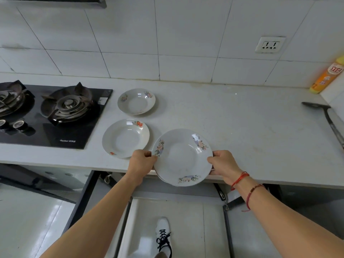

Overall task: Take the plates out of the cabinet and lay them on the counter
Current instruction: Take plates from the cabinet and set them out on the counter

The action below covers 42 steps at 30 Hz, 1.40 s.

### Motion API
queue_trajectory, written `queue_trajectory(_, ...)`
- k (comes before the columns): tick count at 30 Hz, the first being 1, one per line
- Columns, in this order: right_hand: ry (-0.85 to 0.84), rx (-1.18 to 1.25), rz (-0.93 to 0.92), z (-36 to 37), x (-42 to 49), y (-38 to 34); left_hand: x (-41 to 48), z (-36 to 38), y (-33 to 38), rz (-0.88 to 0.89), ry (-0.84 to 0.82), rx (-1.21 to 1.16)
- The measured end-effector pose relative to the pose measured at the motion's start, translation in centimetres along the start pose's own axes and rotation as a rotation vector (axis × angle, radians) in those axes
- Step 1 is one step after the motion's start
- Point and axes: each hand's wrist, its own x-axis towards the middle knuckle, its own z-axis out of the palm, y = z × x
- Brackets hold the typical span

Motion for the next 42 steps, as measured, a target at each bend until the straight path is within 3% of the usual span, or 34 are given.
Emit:
queue_trajectory(8,0.097,-0.029,0.038,1.2,5.2,-2.2,7.4,0.1,1.3,-0.048,-0.061,0.13)
queue_trajectory(30,0.053,-0.227,0.056,1.2,14.2,-1.1,13.5,3.3,1.2,-0.183,-0.007,0.277)
queue_trajectory(42,0.036,-0.265,0.065,0.7,13.7,-2.0,14.1,2.8,2.5,-0.066,0.013,0.412)
